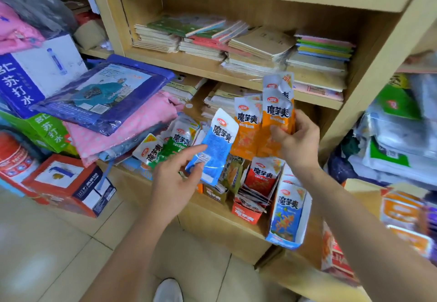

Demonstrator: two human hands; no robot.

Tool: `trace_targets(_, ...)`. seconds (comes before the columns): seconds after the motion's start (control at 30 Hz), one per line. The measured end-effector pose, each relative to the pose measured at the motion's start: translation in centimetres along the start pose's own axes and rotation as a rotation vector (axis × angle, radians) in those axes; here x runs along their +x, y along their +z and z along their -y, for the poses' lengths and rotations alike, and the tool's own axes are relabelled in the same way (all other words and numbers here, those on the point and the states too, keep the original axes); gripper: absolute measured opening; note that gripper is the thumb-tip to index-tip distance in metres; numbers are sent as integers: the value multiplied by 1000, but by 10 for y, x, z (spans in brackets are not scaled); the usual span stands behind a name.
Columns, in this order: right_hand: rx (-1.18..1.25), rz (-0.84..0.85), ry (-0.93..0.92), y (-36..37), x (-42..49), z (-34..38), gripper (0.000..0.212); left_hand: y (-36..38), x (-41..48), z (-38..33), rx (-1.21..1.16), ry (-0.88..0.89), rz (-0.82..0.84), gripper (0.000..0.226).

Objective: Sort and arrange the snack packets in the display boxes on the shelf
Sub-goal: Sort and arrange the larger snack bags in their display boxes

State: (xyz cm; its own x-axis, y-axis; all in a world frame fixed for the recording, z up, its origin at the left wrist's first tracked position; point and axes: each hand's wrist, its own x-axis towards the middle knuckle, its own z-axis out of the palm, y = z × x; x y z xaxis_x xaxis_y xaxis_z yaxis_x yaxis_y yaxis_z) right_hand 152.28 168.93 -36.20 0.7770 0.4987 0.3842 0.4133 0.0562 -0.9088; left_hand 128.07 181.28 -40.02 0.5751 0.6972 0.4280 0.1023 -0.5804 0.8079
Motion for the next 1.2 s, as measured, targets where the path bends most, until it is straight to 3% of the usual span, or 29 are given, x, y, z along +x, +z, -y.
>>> trace_targets(0.13, 20, -34, 16, -20, -12, -3, 23, 13, -6, 9, -79, -103, -66, 51)
trace_targets(0.23, 7, -18, 40, -25, -20, -7, 33, 16, -6, 22, -88, -176, -151, 42)
trace_targets(0.4, -9, -10, 126, -30, -27, -24, 28, 22, -3, 21, -135, -251, -219, 34)
trace_targets(0.63, -11, -55, 171, -52, -21, -26, 24, 38, -7, -40, -329, -145, -158, 36)
trace_targets(0.83, -65, -94, 164, -85, -22, -31, 27, 75, -37, -57, -178, -18, 50, 33)
trace_targets(1.1, -75, -111, 152, -106, -26, -30, 25, 124, -76, -64, -127, 78, -41, 29)
trace_targets(1.2, -63, -127, 153, -113, -25, -30, 27, 138, -81, -67, 53, 115, 41, 32)
